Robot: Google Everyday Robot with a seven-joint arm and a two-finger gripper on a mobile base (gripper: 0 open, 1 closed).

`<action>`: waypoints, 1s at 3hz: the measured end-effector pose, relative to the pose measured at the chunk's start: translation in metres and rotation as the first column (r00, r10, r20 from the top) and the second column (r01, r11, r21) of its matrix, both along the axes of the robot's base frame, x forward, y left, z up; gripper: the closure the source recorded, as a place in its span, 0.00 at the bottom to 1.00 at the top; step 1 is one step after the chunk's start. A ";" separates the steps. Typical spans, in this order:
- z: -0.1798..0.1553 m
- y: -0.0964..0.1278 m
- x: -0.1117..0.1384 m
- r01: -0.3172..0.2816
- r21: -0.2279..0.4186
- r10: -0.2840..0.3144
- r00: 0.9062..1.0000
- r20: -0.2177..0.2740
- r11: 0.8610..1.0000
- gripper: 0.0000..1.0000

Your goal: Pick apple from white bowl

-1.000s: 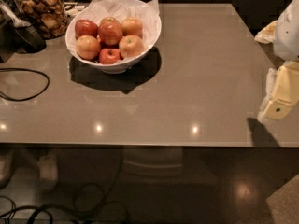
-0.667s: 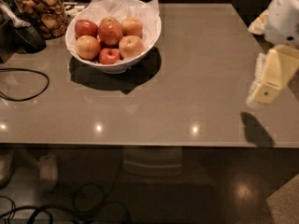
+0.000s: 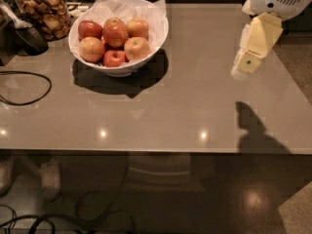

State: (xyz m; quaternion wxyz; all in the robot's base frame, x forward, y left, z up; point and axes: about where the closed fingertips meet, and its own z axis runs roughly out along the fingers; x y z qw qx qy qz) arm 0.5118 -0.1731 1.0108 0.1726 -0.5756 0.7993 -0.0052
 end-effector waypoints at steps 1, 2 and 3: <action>0.004 0.017 0.017 -0.013 0.073 0.012 1.000 0.004 0.997 0.00; 0.010 0.030 0.028 -0.023 0.127 0.022 1.000 0.010 0.992 0.00; 0.007 0.056 0.065 -0.052 0.131 0.051 0.999 0.009 0.990 0.00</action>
Offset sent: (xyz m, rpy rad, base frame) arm 0.0292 0.0376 0.0139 0.1744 0.0371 0.0385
